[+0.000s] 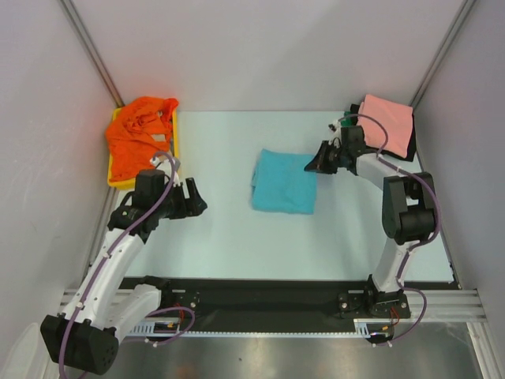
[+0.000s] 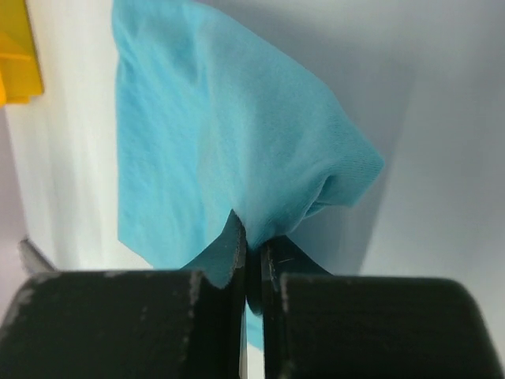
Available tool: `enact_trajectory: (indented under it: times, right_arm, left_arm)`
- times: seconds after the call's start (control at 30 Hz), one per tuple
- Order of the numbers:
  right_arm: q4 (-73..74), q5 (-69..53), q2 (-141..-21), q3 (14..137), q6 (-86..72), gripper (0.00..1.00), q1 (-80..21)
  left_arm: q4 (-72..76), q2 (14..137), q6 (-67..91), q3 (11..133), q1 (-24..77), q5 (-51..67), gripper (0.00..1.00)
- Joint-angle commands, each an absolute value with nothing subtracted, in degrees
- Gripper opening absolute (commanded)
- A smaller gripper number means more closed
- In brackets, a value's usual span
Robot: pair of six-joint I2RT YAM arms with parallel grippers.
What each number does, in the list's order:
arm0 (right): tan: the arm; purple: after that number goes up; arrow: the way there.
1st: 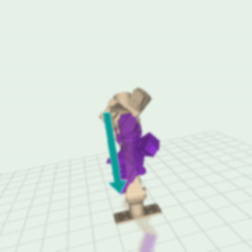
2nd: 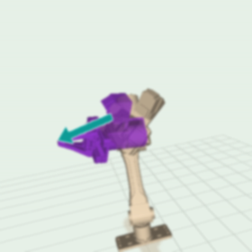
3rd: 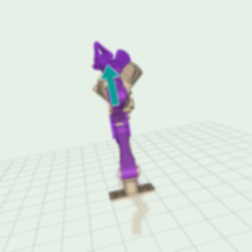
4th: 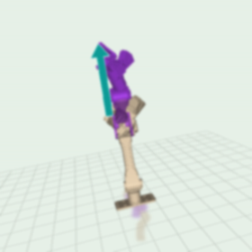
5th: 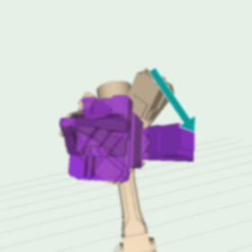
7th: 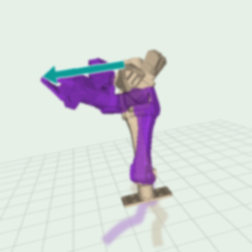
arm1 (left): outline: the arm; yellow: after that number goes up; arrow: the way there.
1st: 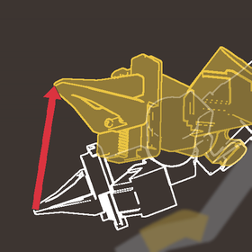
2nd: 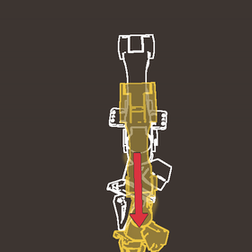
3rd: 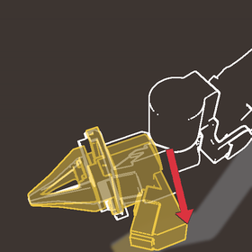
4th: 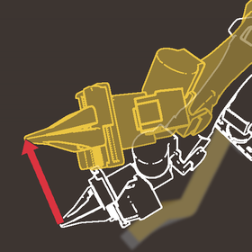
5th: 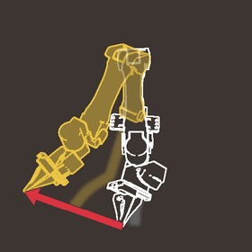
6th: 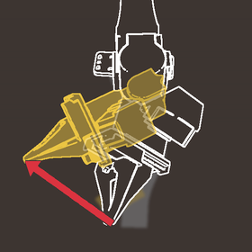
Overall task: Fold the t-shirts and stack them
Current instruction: Neatly place the folded tshirt to the corner
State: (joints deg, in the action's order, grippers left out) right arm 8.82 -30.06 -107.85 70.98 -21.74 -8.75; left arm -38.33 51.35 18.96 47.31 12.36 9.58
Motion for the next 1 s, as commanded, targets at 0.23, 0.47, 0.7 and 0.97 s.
enact_trajectory:
  times: [0.23, 0.47, 0.7, 0.97]
  right_arm:
    - [21.0, -15.6, -102.4, 86.8, -9.9, 0.00, -4.9]
    - [24.4, -10.5, -103.5, 95.4, -5.0, 0.00, -3.3]
    - [26.0, -8.3, -105.0, 103.3, -1.1, 0.00, -0.5]
    - [28.4, -7.4, -108.0, 111.6, 4.1, 0.00, 1.9]
  left_arm:
    - [-36.5, 49.6, 17.9, 46.8, 12.2, 9.3, 0.77]
    - [-35.6, 45.4, 18.4, 46.1, 12.2, 8.2, 0.73]
    - [-35.9, 45.3, 18.7, 46.0, 12.2, 6.5, 0.72]
    - [-36.0, 46.9, 18.8, 46.1, 12.3, 5.9, 0.71]
